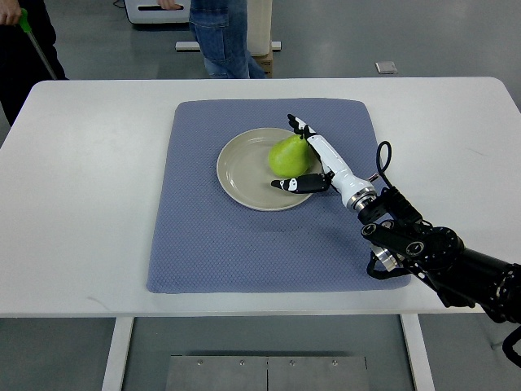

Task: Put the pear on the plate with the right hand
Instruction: 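Open the right hand fingers to release the pear on the plate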

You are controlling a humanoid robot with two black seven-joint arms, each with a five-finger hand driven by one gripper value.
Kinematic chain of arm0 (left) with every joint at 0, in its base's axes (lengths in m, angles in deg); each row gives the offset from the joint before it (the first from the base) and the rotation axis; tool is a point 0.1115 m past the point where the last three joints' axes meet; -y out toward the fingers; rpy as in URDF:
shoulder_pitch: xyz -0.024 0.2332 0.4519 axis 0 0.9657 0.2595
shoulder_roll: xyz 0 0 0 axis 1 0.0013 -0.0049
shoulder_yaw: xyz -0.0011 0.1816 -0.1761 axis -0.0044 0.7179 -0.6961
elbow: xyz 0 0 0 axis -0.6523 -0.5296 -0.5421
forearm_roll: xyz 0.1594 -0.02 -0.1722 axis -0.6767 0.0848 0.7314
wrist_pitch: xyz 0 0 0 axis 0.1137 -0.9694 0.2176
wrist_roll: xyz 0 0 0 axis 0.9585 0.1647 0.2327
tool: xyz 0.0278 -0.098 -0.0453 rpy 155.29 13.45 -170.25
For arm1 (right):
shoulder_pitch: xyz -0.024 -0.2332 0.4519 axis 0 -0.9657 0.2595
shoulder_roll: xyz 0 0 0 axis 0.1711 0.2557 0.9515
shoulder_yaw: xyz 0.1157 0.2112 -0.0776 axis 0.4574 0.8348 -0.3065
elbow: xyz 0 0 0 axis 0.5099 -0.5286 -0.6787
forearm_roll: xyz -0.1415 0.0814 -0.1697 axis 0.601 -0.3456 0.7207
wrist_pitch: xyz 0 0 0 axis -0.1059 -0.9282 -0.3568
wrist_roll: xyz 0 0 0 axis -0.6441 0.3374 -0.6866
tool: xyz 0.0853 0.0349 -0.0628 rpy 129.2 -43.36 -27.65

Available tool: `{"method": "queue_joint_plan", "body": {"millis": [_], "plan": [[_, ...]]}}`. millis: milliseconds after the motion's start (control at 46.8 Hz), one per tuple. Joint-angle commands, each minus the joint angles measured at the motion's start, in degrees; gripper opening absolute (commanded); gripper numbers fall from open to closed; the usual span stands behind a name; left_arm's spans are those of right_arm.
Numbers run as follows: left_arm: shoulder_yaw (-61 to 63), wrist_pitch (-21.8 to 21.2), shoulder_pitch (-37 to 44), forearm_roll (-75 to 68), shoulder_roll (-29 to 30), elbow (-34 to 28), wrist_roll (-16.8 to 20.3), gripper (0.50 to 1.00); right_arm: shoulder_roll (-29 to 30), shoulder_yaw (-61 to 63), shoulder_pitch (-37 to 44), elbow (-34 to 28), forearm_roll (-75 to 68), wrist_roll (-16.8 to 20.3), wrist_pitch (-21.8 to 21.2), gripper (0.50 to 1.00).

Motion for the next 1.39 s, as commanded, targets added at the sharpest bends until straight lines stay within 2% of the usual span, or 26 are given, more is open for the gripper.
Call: {"method": "queue_joint_plan", "body": {"millis": [0,920,1369], "plan": [[0.0,0.0,0.0,0.0,0.0,0.08,0.01,1.0,0.0,-0.1,0.09,-0.01,0.01,0.0,-0.02,0.995],[0.0,0.0,0.0,0.0,0.0,0.08,0.01,1.0,0.0,1.13,1.41,0.16,-0.52,0.0,-0.54,0.995],[0.0,0.0,0.09,0.0,0.0,-0.01,0.01,1.0,-4.83,5.53,0.7,0.25,-0.61,0.0,-3.0,0.991]]}}
